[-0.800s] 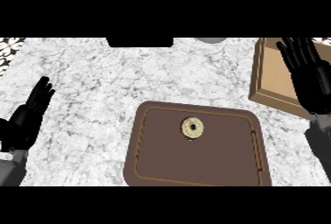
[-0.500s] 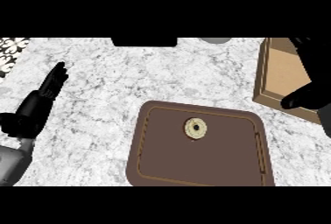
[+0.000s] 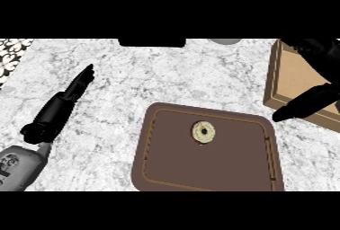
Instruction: Pick the cupcake from the tray and place it in the cardboard box
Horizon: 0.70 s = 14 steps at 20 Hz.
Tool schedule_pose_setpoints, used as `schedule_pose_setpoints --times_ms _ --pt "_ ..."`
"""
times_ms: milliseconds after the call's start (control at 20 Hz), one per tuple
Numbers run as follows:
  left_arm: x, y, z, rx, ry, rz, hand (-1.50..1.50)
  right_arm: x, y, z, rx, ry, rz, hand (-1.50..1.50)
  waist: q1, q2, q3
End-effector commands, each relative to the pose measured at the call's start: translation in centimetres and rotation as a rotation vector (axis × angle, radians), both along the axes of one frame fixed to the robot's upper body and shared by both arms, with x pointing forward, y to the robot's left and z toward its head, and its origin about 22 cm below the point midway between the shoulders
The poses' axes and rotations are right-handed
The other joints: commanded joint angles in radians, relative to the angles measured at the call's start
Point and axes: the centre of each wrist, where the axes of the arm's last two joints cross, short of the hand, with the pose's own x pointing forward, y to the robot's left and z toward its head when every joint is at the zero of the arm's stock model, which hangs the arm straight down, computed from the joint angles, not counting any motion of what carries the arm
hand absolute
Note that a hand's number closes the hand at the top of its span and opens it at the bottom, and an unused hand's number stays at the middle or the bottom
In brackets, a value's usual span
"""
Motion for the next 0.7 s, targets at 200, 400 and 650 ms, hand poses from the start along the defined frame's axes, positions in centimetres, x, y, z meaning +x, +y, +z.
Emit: schedule_pose_setpoints --times_ms 200,400,650 --pt "0.0 -1.7 0.3 0.000 0.022 -0.023 0.00 1.2 2.5 -0.3 -0.344 -0.161 0.152 -1.50 0.001 -0.004 -0.001" --pt "0.1 -0.5 -0.1 0.008 0.037 0.007 0.00 -0.6 5.2 2.9 -0.607 -0.211 0.172 -1.50 -0.017 -0.011 -0.003" --pt "0.0 -1.5 1.2 0.004 0.023 0.011 0.00 -3.3 9.4 3.4 -0.780 -0.233 0.233 -1.50 -0.024 -0.017 -0.002"
